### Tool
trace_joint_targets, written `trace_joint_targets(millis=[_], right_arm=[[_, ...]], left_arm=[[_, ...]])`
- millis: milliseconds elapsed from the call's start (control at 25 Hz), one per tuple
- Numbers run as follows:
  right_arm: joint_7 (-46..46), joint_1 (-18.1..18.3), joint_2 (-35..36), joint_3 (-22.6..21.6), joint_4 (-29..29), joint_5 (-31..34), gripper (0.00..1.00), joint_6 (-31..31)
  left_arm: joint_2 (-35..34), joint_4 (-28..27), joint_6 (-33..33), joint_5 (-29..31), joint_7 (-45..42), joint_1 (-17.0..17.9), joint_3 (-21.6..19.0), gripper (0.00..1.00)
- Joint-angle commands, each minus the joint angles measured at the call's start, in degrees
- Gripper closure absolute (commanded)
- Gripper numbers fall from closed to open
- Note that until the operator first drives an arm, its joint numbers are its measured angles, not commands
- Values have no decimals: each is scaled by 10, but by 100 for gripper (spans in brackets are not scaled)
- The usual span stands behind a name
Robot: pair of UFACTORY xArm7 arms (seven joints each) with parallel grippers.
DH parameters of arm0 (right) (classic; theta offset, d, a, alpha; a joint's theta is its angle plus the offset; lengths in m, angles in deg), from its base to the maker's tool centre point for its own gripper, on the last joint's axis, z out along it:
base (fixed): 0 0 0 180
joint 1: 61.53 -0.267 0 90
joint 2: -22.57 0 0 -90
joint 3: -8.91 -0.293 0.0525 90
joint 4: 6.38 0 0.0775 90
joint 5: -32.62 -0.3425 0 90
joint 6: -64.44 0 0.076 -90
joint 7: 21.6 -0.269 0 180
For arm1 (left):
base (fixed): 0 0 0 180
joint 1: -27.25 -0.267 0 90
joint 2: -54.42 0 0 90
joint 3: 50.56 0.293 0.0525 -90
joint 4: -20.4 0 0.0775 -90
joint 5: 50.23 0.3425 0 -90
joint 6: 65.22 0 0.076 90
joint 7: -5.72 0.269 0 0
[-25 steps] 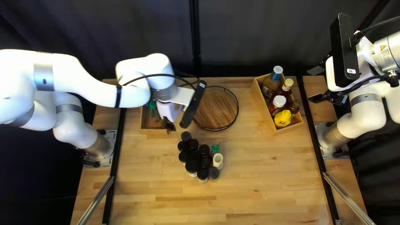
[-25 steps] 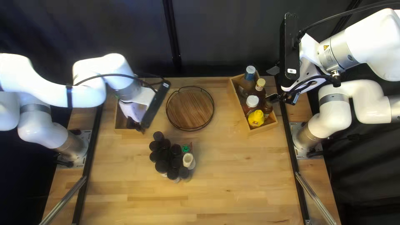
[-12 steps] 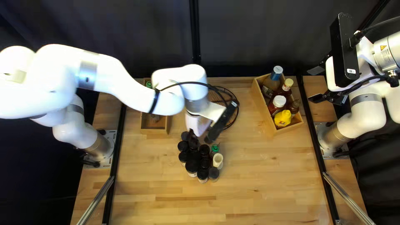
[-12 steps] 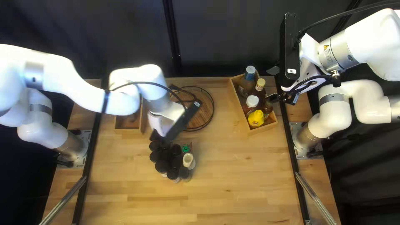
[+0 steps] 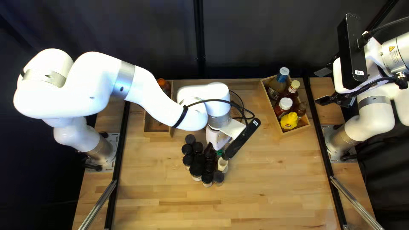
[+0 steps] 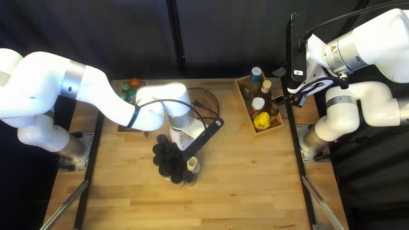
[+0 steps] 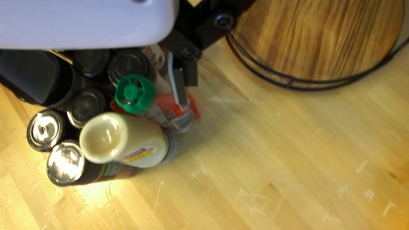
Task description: Separate condiments, baby food and spices and place it in 3 different racks/containers
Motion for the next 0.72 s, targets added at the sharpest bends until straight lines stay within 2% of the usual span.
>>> trace_joint_targets(millis=[40, 120, 160, 200, 240, 280, 520, 720], right_arm=[[0, 0, 0, 0, 0, 0, 0, 0], [0, 0, 0, 0, 0, 0, 0, 0], [0, 0, 0, 0, 0, 0, 0, 0], [0, 0, 0, 0, 0, 0, 0, 0], [0, 0, 0, 0, 0, 0, 0, 0], [0, 0, 0, 0, 0, 0, 0, 0], [0, 0, 0, 0, 0, 0, 0, 0], [0, 0, 0, 0, 0, 0, 0, 0]], left_arm=[[5, 5, 9, 14, -7, 7, 0, 0], [5, 9, 12, 23, -13, 10, 1, 0], [5, 11, 15, 28, -16, 12, 2, 11], [5, 13, 17, 32, -19, 13, 2, 16], [4, 15, 18, 35, -22, 14, 3, 92], [3, 17, 19, 37, -24, 15, 3, 100], [-6, 9, 3, 52, -34, 17, 6, 100], [-50, -18, -56, 66, -42, 8, 15, 100]])
